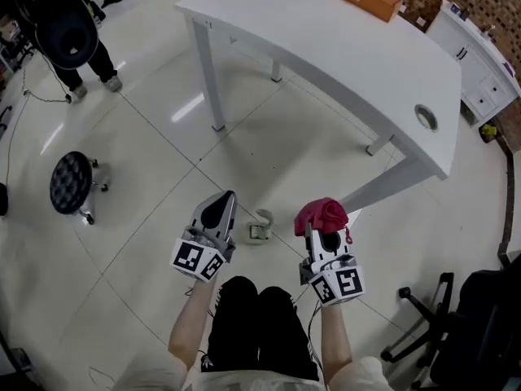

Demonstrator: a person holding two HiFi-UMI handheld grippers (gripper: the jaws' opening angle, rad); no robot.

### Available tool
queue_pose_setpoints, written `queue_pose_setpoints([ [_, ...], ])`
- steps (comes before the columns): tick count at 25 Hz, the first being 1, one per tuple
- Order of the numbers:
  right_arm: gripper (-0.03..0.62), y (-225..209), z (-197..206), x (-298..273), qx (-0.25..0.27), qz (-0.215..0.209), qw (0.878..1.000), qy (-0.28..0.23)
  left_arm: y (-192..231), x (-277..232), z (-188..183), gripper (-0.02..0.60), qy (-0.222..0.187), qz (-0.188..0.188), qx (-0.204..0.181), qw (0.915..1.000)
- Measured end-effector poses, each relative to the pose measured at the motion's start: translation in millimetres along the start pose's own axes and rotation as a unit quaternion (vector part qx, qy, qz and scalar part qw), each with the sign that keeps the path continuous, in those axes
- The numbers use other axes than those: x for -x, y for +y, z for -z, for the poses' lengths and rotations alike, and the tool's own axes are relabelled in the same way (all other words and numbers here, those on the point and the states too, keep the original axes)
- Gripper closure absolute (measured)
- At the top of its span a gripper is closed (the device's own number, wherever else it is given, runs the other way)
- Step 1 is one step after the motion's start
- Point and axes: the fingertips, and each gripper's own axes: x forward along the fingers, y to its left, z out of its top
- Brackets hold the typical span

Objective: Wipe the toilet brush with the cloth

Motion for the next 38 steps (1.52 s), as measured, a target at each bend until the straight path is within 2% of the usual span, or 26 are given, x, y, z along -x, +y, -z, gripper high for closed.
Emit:
queue_pose_setpoints([
  [3, 0.563, -40.4, 108.8, -17.8, 0.002, -0.012, 1.0, -0.01, 36.2, -0.8, 109.6, 0.576, -0.009, 0.003, -0.006, 0.9999],
  [7, 0.563, -76.5, 211.8, -31.7, 0.004, -0.026, 1.0, -0.008, 56.3, 5.2, 210.0, 0.576, -0.002, 0.018, -0.008, 0.9998],
  [10, 0.563, -96.8, 279.2, -25.1, -0.03, -0.009, 0.999, 0.031, 63.5, 19.4, 264.4, 0.576, 0.025, 0.016, 0.028, 0.9992],
  [14, 0.563, -113.9, 350.7, -25.1, -0.047, -0.007, 0.997, 0.066, 69.2, 28.1, 317.2, 0.575, 0.049, 0.02, 0.025, 0.9983],
  [17, 0.563, -125.0, 397.7, -22.1, -0.069, -0.007, 0.994, 0.078, 62.5, 39.7, 360.1, 0.575, 0.064, 0.022, 0.037, 0.997],
  [23, 0.562, -139.4, 459.7, -57.0, -0.082, -0.038, 0.99, 0.106, 59.4, 43.3, 402.5, 0.575, 0.078, 0.031, 0.021, 0.9963],
  [27, 0.563, -134.5, 475.8, -59.6, -0.125, -0.048, 0.984, 0.113, 60.6, 47.7, 414.3, 0.576, 0.075, 0.019, 0.032, 0.9965],
  [30, 0.563, -123.6, 485.4, -53.7, -0.143, -0.056, 0.98, 0.127, 52.8, 50.2, 417.4, 0.577, 0.073, 0.03, 0.025, 0.9966],
  [38, 0.563, -109.5, 503.8, -7.2, -0.167, -0.026, 0.973, 0.155, 44.5, 64.5, 432.3, 0.577, 0.069, 0.029, 0.038, 0.9965],
])
